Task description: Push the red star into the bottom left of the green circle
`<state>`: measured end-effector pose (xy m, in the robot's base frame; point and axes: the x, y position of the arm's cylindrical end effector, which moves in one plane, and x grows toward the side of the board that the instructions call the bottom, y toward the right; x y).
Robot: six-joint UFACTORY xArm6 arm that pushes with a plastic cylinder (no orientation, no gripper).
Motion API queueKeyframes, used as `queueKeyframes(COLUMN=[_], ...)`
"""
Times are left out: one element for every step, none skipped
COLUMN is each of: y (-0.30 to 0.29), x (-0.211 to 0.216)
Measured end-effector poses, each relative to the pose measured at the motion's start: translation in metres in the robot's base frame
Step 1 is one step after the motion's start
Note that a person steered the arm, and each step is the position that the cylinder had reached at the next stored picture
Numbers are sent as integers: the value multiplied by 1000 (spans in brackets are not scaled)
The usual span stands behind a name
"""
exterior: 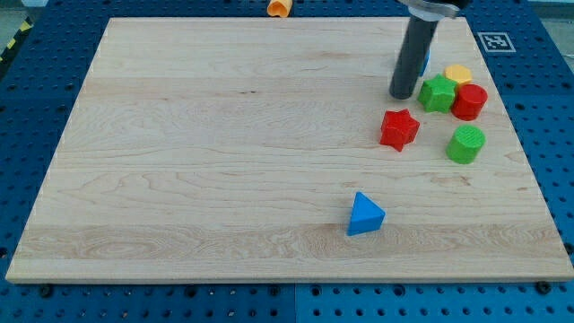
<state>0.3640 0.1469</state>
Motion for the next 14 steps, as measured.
queueKeyframes(y=[-21,-20,33,-3,-49,-40,14,85,133,146,146,134,105,59], x=[29,78,103,60,88,177,226,186,138,114,101,129,148,148])
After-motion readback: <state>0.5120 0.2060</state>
